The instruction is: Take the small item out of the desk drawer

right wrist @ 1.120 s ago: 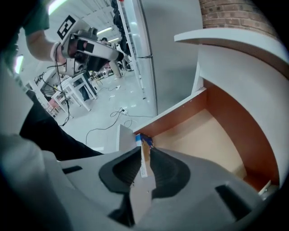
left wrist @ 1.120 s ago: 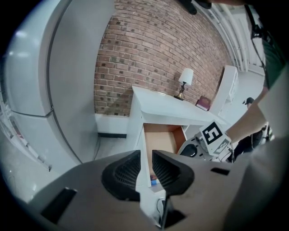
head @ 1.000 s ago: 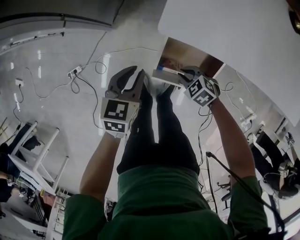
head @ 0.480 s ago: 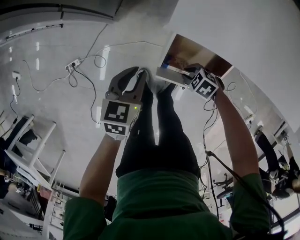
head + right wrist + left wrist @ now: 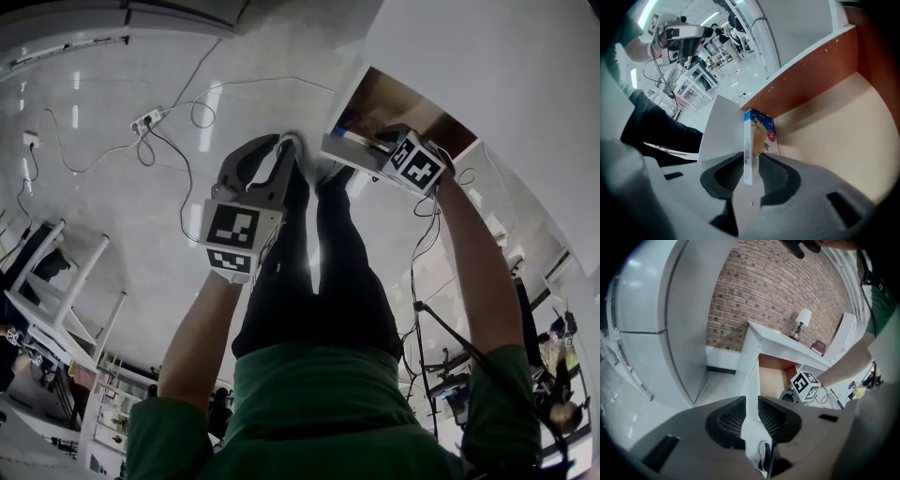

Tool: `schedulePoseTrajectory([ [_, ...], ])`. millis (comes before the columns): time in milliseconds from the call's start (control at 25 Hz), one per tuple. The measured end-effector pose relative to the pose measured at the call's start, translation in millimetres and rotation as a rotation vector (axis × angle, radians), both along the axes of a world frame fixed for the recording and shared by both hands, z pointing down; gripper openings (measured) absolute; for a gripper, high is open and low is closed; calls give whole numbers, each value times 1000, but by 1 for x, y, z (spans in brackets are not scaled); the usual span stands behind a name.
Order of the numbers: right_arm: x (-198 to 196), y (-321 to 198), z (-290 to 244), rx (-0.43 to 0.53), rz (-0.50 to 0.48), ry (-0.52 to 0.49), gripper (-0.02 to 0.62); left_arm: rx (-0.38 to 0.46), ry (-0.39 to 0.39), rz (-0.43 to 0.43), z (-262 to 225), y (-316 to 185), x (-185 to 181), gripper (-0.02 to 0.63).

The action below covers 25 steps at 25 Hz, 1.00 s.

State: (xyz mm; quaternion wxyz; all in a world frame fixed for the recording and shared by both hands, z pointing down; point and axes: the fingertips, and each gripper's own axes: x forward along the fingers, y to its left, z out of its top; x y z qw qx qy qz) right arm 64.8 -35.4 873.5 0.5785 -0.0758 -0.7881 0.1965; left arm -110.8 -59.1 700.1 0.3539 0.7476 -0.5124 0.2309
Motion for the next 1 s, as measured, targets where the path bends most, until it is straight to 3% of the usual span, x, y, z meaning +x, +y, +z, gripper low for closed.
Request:
schedulePoseTrajectory([
  [440,0,3,3,-29,-18,31,91,-13,19,-8,-3,4,1,72],
  [1000,0,3,-5,73,-94,43,54,24,4,-10,-14,3,-3,72],
])
